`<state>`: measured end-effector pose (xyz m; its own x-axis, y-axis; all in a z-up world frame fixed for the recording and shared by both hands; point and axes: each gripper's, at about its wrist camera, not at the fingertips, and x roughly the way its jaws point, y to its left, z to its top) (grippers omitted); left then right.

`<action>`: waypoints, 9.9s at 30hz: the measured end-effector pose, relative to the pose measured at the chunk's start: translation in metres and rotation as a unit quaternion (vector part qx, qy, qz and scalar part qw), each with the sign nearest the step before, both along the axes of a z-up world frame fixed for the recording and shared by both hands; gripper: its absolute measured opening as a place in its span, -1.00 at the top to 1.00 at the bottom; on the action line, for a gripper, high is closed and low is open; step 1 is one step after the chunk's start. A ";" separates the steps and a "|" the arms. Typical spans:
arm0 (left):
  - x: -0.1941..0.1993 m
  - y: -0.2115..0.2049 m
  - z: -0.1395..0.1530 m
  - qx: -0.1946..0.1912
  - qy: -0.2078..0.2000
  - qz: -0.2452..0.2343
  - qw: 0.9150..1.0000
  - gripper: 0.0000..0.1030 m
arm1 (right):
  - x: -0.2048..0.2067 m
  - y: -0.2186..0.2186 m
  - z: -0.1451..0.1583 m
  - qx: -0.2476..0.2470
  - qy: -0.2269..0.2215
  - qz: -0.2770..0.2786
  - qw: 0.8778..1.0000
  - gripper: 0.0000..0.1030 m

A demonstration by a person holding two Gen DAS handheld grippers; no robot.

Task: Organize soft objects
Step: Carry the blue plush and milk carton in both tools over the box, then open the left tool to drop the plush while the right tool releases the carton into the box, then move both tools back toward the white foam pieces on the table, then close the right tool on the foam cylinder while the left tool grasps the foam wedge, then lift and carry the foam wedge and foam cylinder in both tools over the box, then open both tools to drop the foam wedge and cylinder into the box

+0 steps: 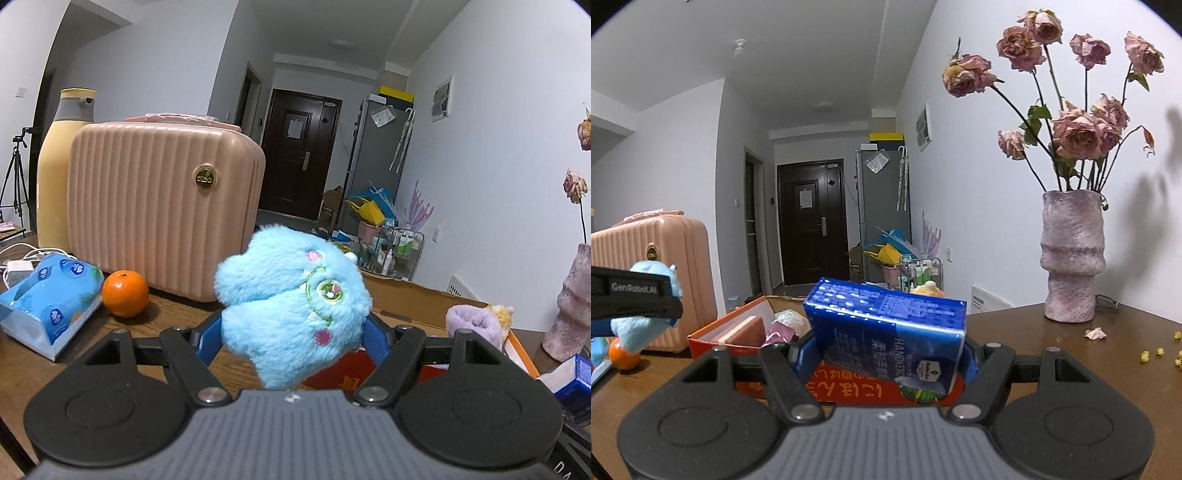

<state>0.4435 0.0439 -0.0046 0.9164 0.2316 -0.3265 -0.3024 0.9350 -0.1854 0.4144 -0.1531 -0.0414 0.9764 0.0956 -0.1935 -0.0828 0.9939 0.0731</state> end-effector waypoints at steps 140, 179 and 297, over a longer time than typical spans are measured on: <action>-0.040 0.030 -0.046 0.101 0.113 -0.143 0.978 -1.00 | 0.033 -0.052 -0.034 -0.065 0.190 0.122 0.972 -1.00; -0.001 0.050 -0.067 0.072 0.170 -0.112 0.976 -1.00 | 0.048 -0.038 -0.036 -0.061 0.180 0.146 0.971 -0.07; 0.124 -0.016 -0.011 0.029 -0.036 0.004 0.999 -1.00 | 0.142 0.028 -0.013 -0.029 -0.029 0.043 0.998 -1.00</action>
<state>0.5670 0.0279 -0.0158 0.9350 0.2549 -0.2466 -0.2972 0.9426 -0.1524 0.5567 -0.1250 -0.0541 0.9746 0.1704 -0.1452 -0.1711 0.9852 0.0077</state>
